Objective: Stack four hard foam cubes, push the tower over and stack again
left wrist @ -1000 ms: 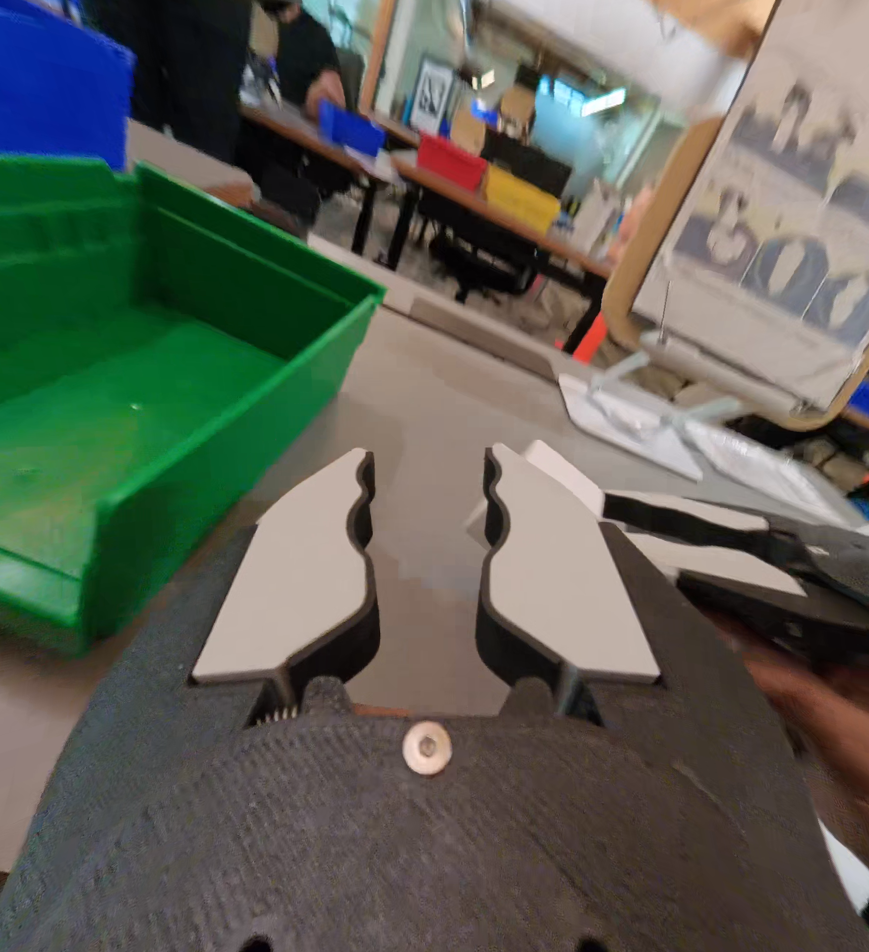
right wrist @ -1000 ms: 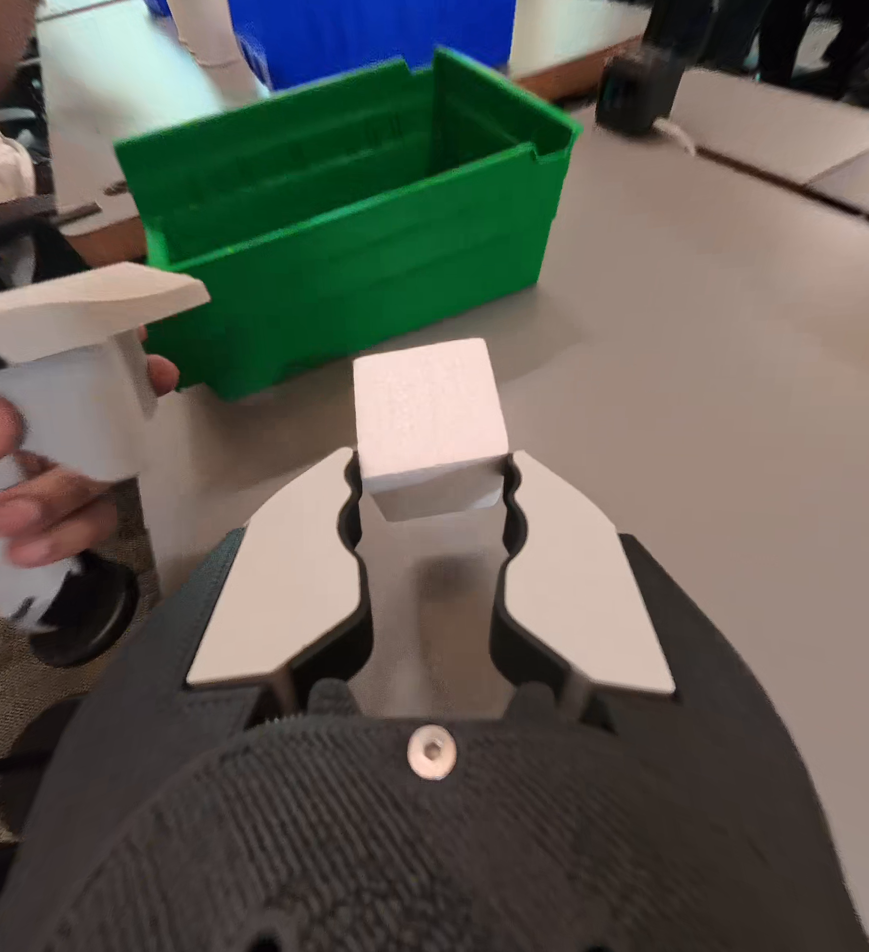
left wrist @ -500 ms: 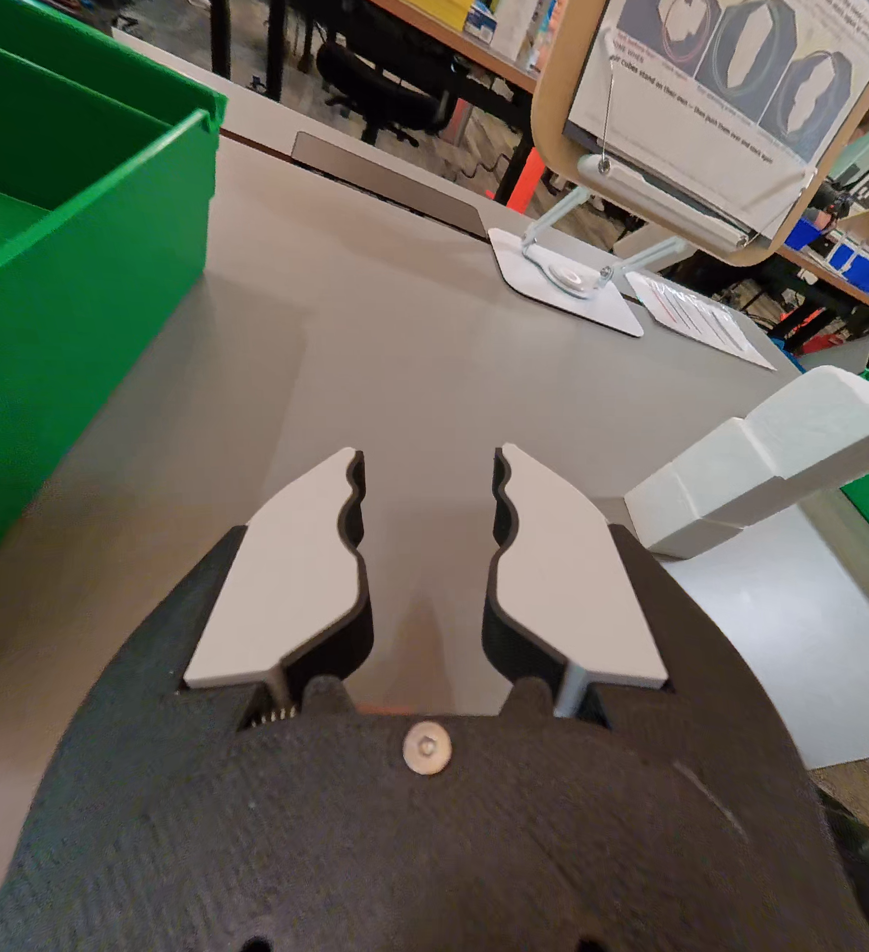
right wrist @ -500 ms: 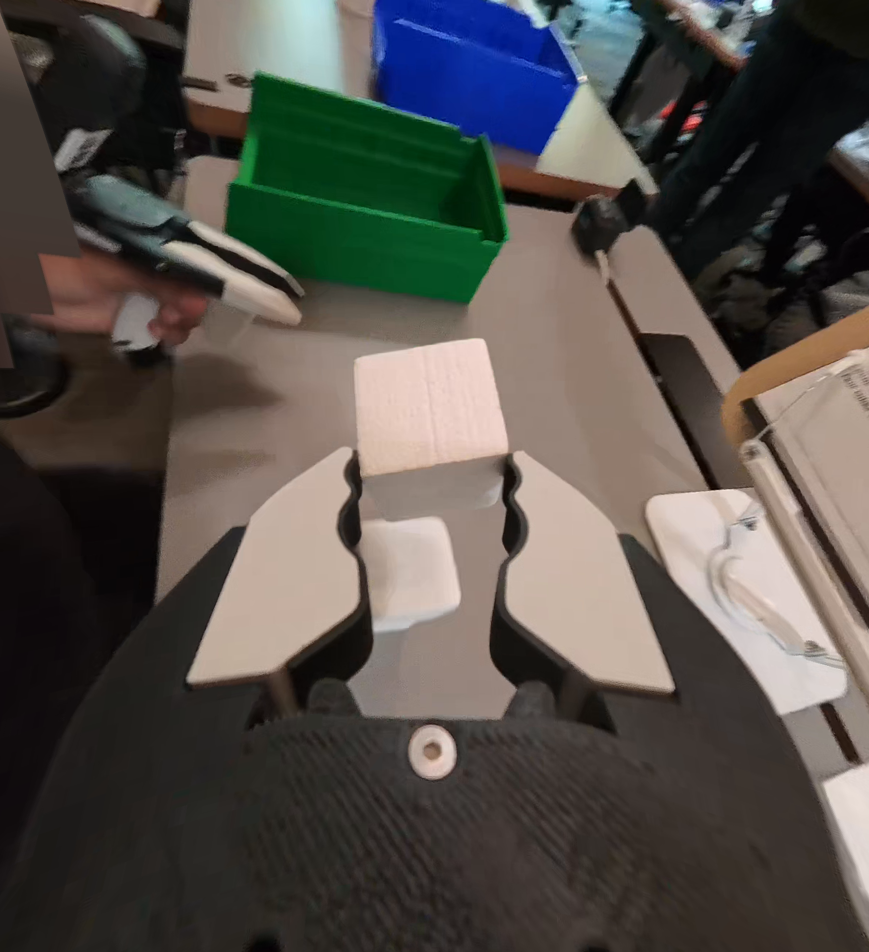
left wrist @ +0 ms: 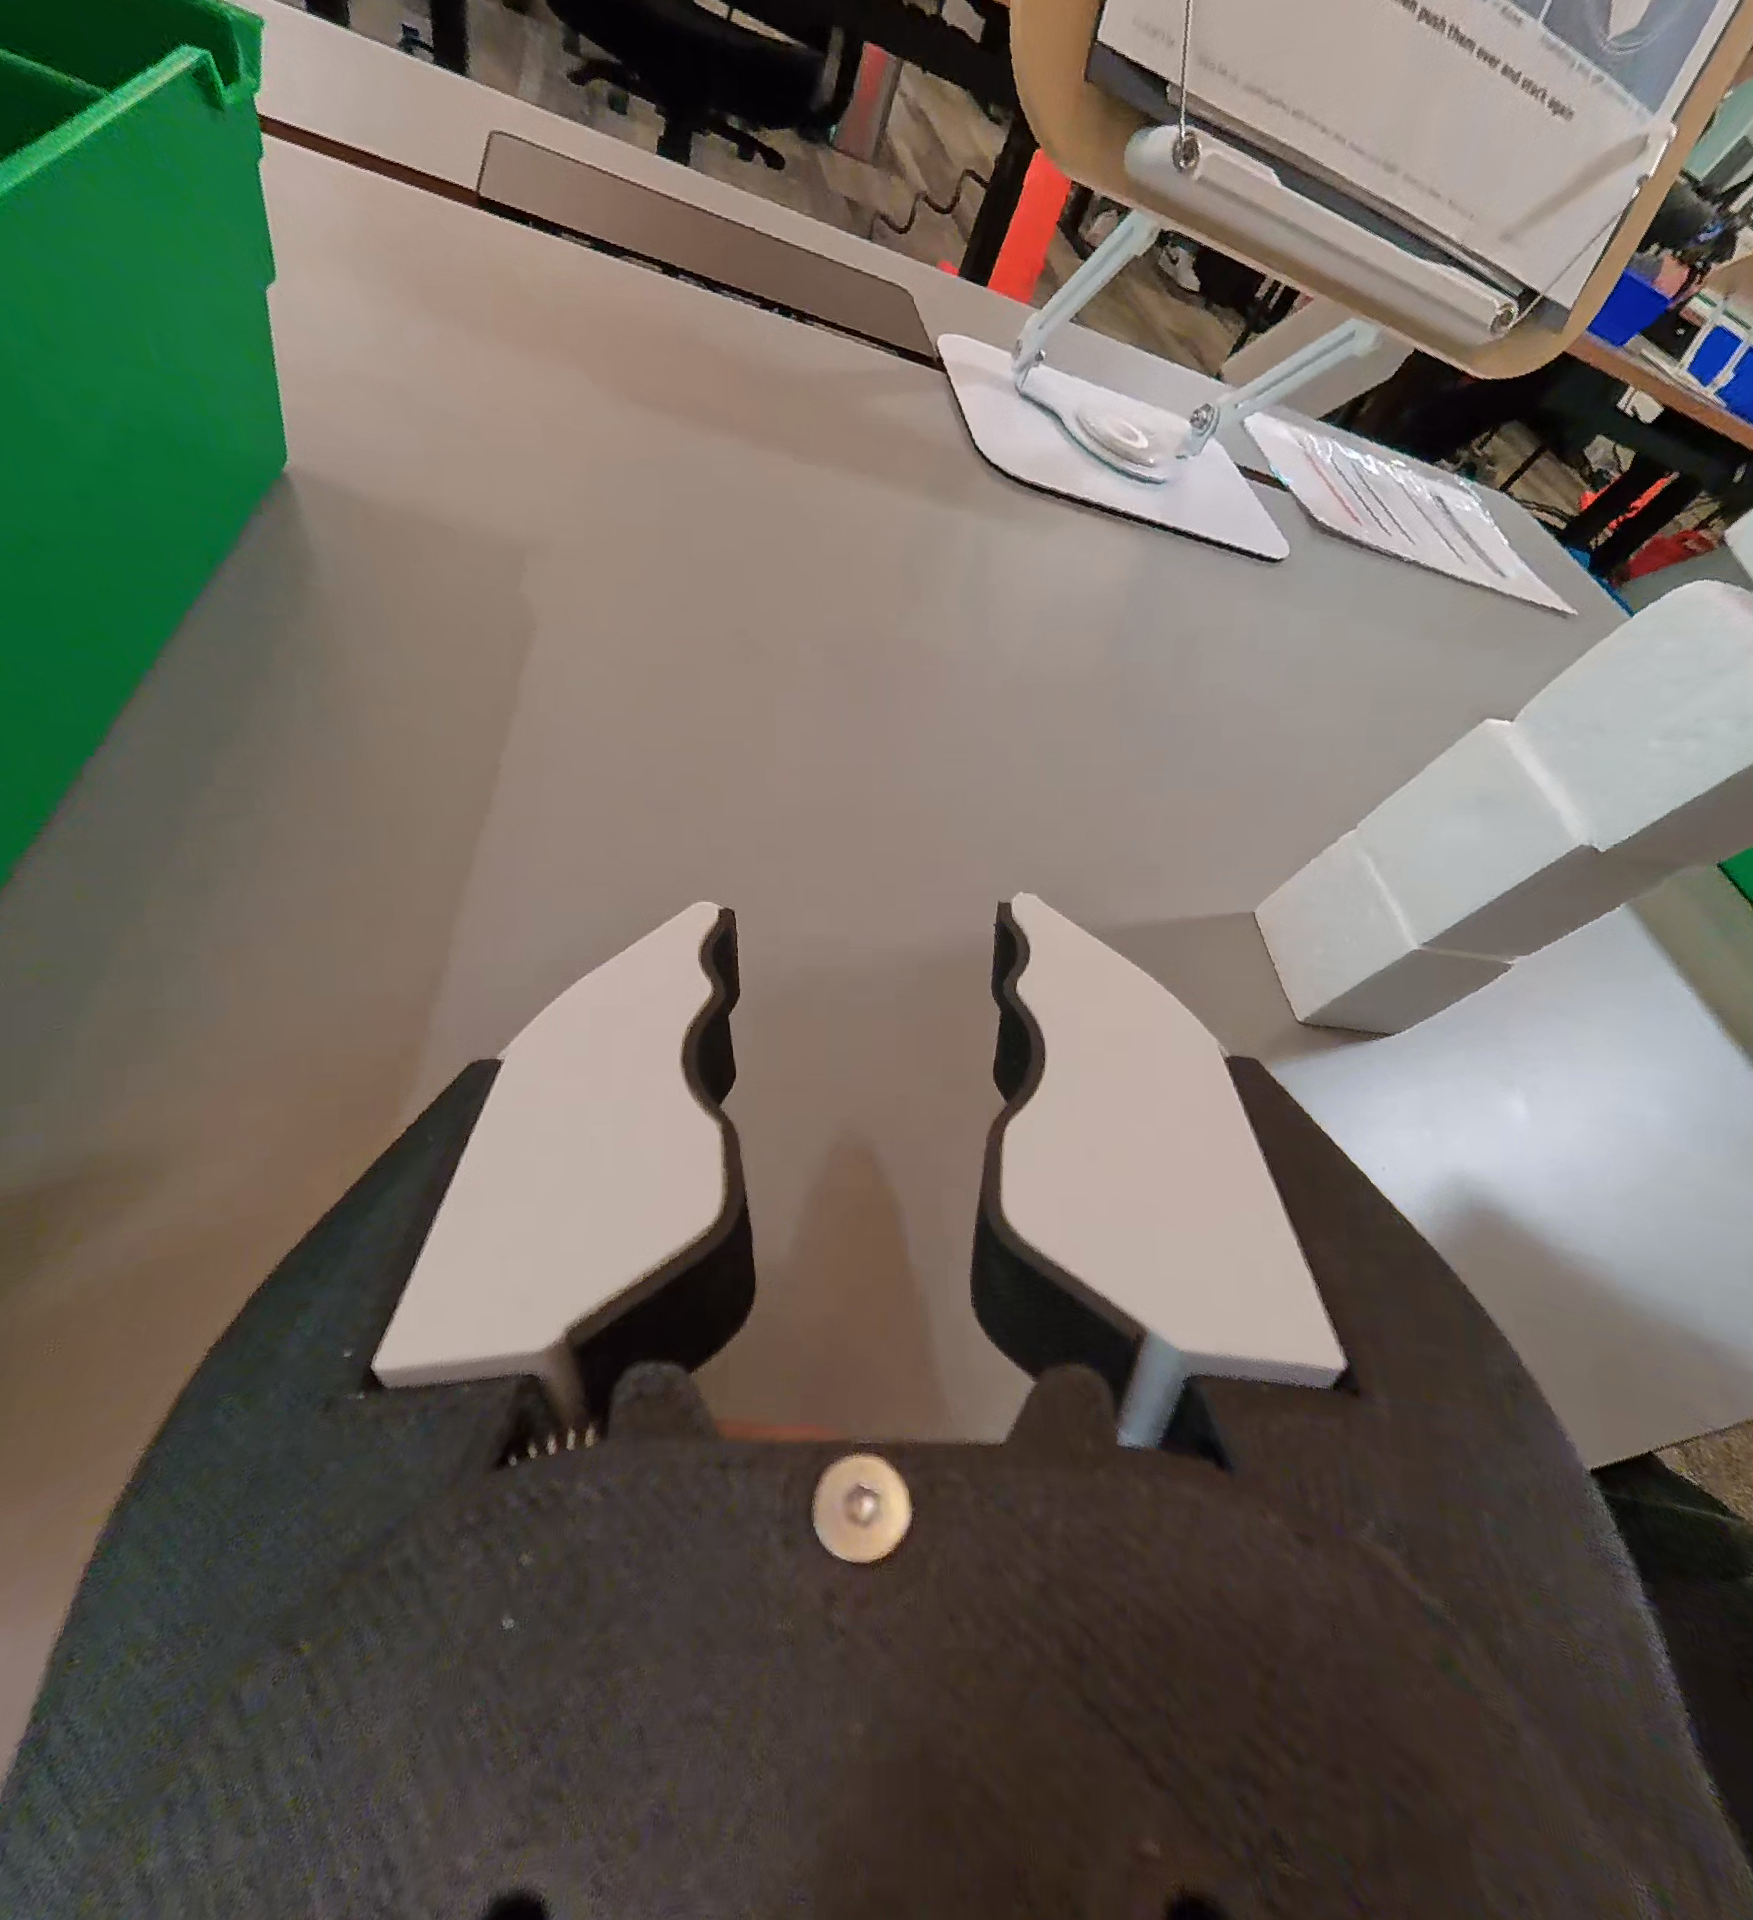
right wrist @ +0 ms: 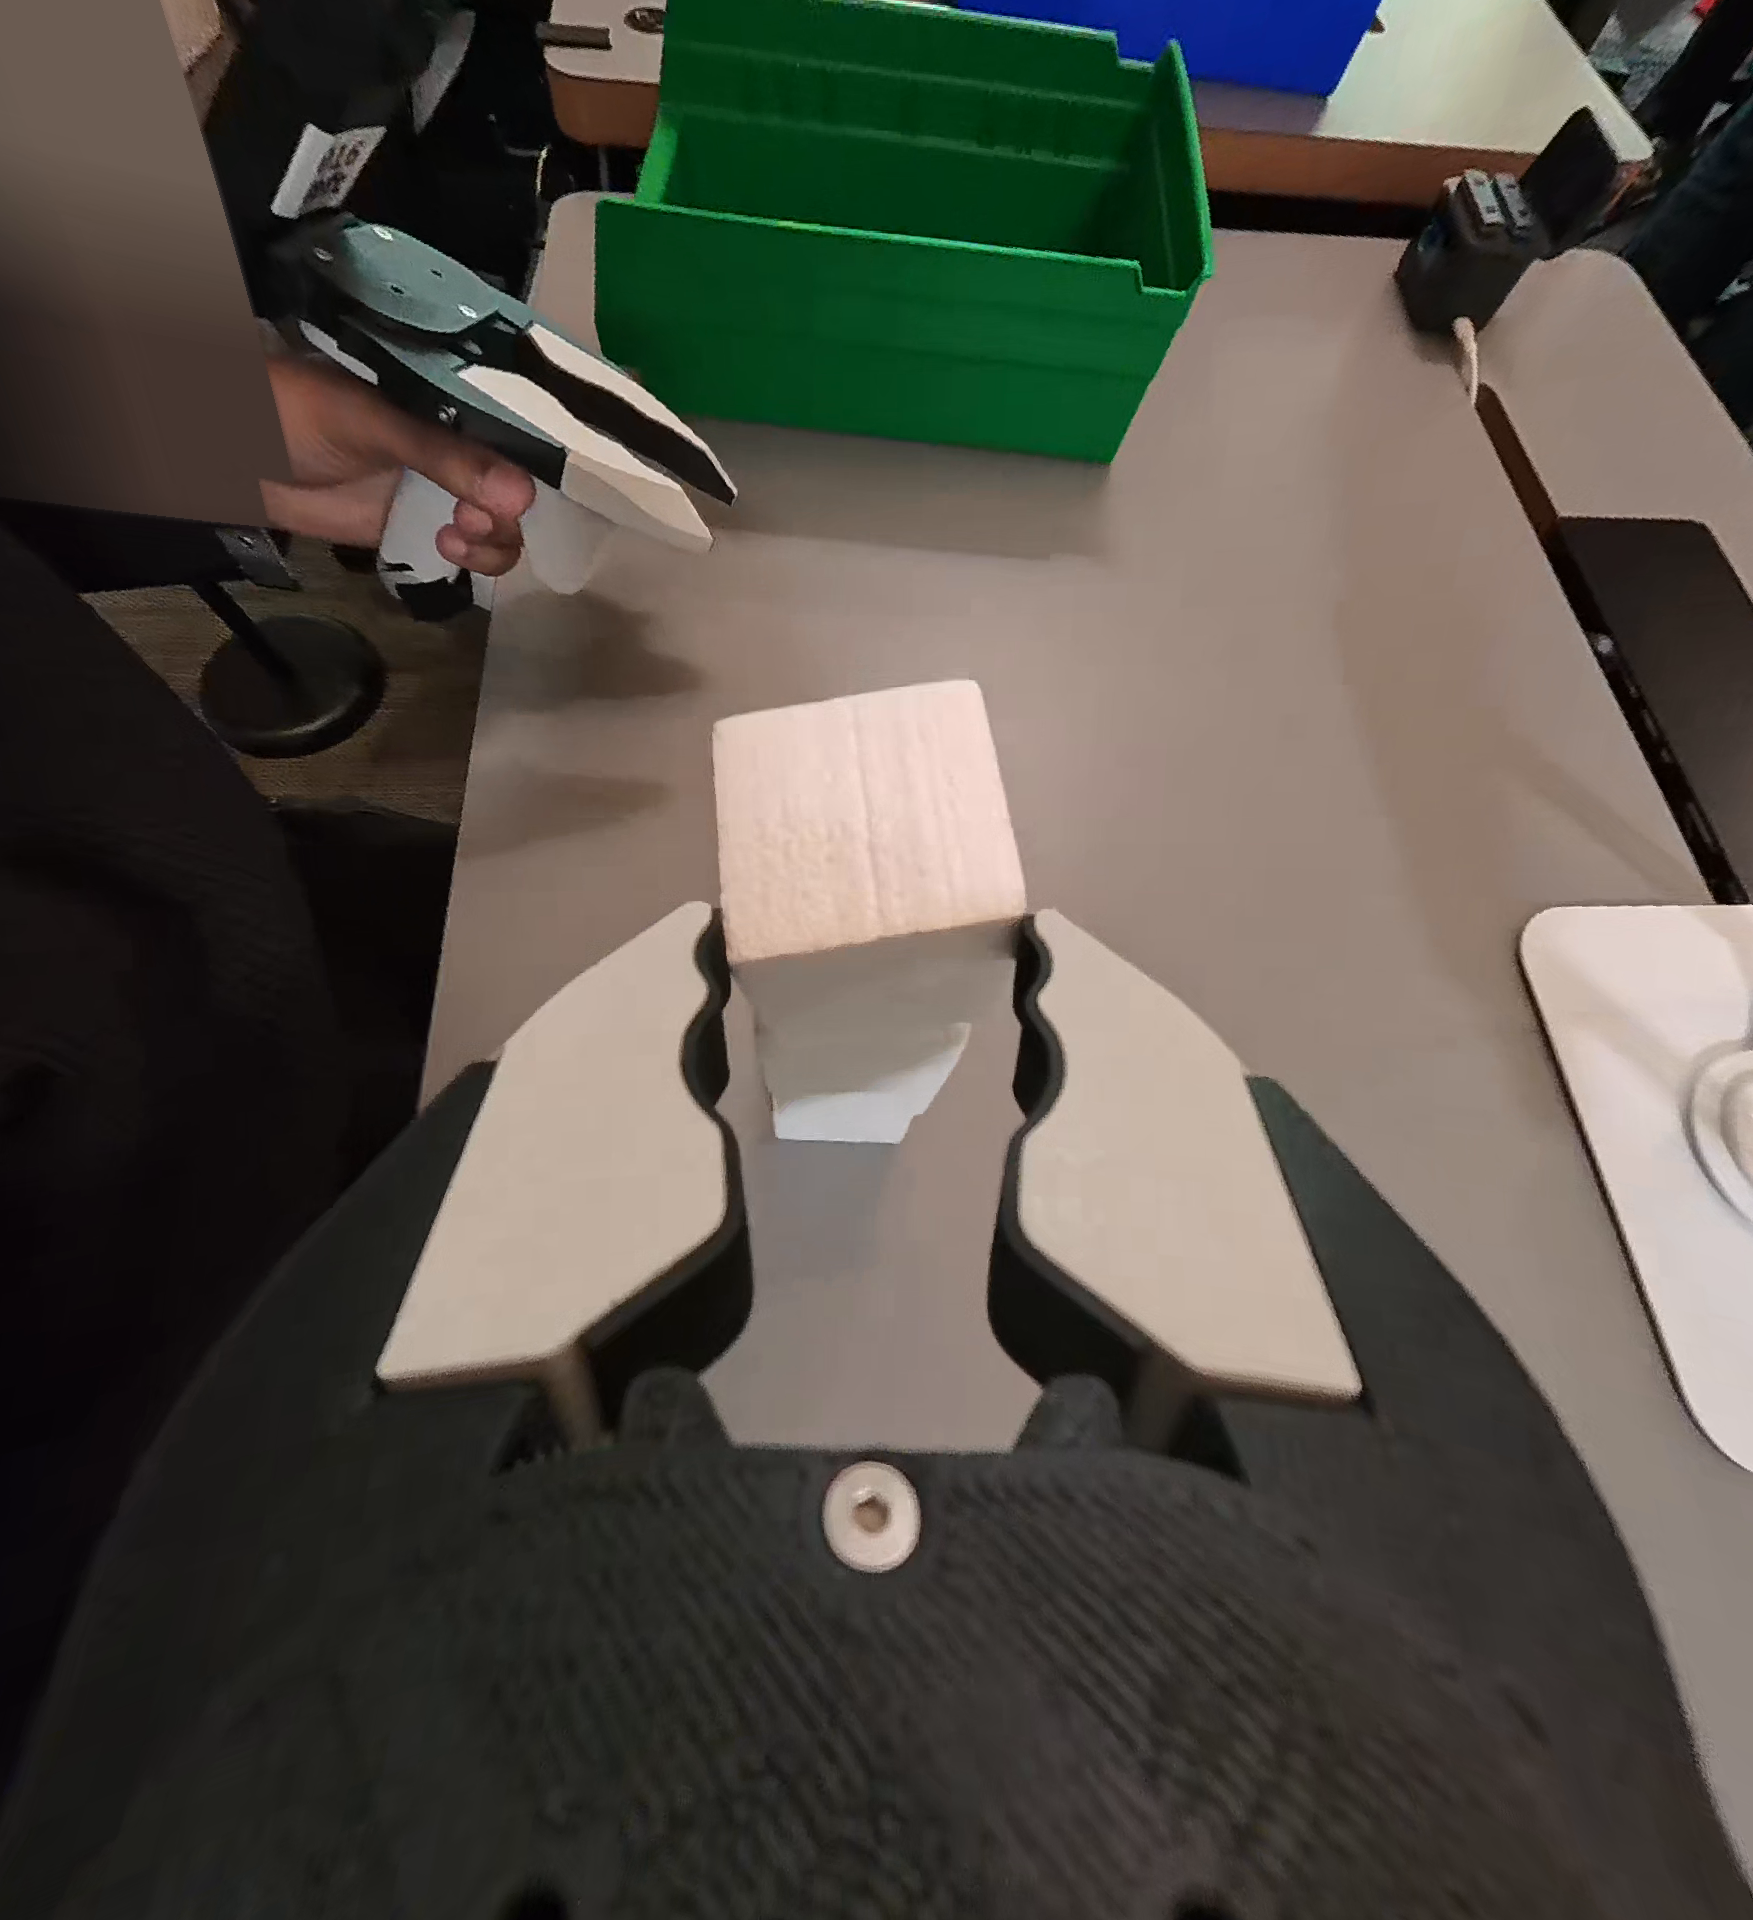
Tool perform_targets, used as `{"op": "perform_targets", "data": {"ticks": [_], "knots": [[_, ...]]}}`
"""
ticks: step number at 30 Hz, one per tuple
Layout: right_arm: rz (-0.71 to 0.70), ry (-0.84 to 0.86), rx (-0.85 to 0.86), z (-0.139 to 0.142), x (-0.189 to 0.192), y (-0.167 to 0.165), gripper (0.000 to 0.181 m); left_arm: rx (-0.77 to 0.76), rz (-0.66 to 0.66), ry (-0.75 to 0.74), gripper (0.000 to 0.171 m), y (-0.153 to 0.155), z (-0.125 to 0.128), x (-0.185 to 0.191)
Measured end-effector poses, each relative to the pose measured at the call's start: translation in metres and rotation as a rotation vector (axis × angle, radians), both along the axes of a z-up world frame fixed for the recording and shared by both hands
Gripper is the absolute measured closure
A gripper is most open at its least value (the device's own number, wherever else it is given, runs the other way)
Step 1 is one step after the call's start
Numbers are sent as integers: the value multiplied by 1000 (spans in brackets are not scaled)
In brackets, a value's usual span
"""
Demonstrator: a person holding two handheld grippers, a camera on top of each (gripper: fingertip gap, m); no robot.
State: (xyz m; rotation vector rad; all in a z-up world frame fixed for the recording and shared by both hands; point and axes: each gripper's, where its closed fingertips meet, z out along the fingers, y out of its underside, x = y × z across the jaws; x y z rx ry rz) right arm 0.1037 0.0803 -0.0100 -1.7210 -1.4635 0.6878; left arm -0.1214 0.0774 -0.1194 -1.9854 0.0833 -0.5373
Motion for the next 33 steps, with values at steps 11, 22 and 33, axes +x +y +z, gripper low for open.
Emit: {"op": "perform_targets", "data": {"ticks": [11,22,33], "knots": [[-83,60,-55,5,-2,-3,128,-18,-18,-30,124,-1,-1,1],[-99,55,-69,-2,1,0,128,-21,-25,-32,124,-2,-1,3],[-102,61,-86,-4,0,1,127,-23,-27,-33,124,-2,-1,3]]}}
